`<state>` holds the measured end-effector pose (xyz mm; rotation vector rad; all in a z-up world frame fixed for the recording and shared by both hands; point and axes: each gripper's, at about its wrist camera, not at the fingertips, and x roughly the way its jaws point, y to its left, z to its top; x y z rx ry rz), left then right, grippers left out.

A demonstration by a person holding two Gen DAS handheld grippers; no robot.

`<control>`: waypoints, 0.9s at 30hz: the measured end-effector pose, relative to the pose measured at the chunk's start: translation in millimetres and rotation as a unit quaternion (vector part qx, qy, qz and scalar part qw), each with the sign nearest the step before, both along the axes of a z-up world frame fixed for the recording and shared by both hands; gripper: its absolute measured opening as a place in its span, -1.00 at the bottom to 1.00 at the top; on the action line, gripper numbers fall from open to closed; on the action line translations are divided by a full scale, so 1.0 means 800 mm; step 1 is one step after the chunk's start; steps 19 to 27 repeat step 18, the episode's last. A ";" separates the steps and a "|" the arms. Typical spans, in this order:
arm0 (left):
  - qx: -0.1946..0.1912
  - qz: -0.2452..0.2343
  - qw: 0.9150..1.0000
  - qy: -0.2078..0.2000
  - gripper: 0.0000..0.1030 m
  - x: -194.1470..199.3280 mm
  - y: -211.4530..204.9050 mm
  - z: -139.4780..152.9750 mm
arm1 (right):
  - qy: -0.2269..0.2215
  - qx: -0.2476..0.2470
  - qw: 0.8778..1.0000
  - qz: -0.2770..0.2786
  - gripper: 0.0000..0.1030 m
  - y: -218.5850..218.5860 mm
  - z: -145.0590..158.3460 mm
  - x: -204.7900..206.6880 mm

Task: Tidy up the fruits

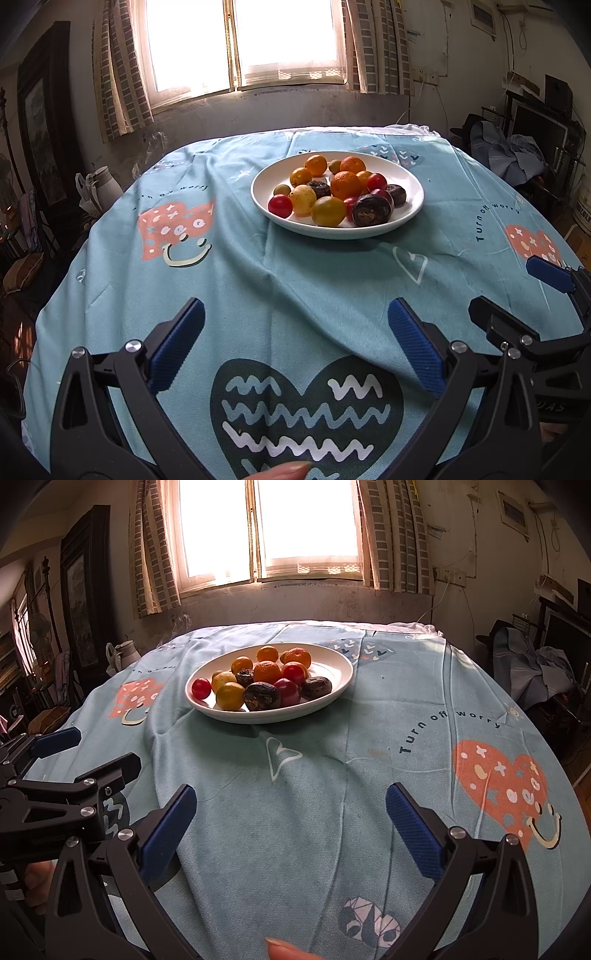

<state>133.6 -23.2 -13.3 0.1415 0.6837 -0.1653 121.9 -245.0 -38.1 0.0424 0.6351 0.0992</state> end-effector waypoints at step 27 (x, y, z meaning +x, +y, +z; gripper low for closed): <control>0.007 -0.004 1.000 -0.012 0.96 -0.002 -0.002 0.000 | 0.000 0.001 1.000 0.001 0.97 0.001 0.000 0.000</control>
